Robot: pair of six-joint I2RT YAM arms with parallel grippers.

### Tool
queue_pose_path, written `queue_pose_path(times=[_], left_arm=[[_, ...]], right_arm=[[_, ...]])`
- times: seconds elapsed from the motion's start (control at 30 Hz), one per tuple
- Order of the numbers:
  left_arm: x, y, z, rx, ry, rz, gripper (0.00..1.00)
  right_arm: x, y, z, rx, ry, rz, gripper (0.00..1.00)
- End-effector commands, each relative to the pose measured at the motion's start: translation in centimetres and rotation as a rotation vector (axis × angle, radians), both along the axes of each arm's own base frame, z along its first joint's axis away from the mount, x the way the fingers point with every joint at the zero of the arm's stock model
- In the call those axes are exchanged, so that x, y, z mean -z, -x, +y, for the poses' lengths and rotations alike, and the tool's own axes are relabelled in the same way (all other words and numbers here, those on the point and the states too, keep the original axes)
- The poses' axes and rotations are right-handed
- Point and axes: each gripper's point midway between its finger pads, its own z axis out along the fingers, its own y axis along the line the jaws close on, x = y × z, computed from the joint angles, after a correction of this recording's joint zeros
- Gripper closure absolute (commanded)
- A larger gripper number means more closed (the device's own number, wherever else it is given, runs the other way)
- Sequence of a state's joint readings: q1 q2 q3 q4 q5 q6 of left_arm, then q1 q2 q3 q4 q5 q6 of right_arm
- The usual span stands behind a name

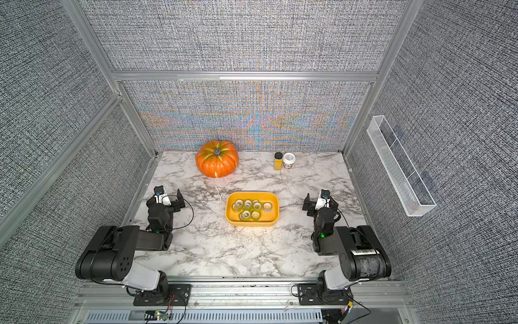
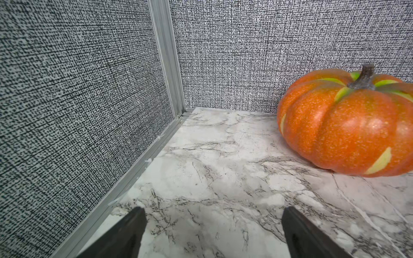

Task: Put the transparent tape into the storage box
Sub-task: Reset both arms

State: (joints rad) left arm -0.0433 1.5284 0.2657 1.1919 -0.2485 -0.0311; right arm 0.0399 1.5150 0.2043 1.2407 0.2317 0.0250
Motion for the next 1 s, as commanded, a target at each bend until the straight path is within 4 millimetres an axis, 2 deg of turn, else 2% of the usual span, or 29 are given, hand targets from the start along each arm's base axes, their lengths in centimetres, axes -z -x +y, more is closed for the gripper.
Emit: queue_pose_path(times=[0.0,0.97], left_arm=[[-0.18,-0.29,-0.12,0.021,0.014,-0.004,0.0],[-0.03,-0.34,-0.08,0.024,0.016,0.002,0.0]], right_arm=[[-0.83,-0.16,0.04,0.001,-0.007,-0.033,0.01],[-0.87,-0.16,0.02,0.001,-0.007,-0.035,0.01]])
